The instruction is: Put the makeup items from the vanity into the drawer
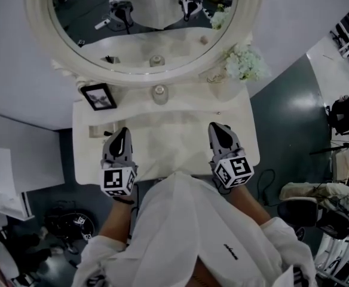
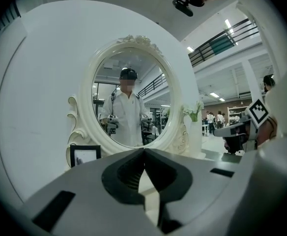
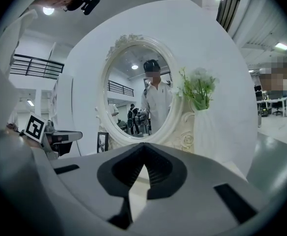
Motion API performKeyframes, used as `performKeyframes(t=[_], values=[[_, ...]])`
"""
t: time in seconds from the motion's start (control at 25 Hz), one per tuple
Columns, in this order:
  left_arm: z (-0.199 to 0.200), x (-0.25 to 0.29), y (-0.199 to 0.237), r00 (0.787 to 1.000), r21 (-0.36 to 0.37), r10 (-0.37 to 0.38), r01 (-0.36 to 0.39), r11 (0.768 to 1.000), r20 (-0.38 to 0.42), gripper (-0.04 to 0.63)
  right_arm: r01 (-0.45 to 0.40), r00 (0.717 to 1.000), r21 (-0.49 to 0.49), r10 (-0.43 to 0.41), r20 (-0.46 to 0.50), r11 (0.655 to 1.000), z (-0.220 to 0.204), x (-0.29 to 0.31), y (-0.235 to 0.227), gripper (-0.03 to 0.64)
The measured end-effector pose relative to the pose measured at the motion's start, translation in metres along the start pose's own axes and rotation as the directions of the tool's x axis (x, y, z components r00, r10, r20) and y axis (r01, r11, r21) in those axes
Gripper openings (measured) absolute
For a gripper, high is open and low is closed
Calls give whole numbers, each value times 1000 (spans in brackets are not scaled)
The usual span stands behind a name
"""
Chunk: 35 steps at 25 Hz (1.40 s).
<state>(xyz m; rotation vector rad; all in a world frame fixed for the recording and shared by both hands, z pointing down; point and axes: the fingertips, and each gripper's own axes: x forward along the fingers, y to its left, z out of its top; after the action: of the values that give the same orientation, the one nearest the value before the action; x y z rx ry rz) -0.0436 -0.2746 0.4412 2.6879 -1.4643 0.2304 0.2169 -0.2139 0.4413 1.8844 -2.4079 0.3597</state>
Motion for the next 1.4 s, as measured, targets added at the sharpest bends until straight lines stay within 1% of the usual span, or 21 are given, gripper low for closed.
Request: performKeyframes(t=[0.24, 0.44, 0.8, 0.96, 1.4], values=[[-5, -4, -1, 1000, 6, 15, -15, 1000, -1, 28, -12, 1000, 6, 12, 4, 1000, 1, -2, -1, 17], [-6, -5, -1, 1000, 9, 22, -22, 1000, -6, 28, -3, 1000, 48, 4, -8, 999, -3, -4, -6, 17], [-10, -8, 1, 1000, -1, 24, -24, 1000, -16, 28, -12, 1000, 57, 13, -16, 998, -5, -1, 1, 17], [-10, -10, 3, 999, -4, 28, -28, 1000, -16, 28, -22, 1000, 41, 23, -21, 999, -5, -1, 6, 17], [-16, -13, 8, 999, -11, 37, -37, 999, -26, 28, -33, 999, 42, 34, -23, 999, -7, 3, 11, 17]])
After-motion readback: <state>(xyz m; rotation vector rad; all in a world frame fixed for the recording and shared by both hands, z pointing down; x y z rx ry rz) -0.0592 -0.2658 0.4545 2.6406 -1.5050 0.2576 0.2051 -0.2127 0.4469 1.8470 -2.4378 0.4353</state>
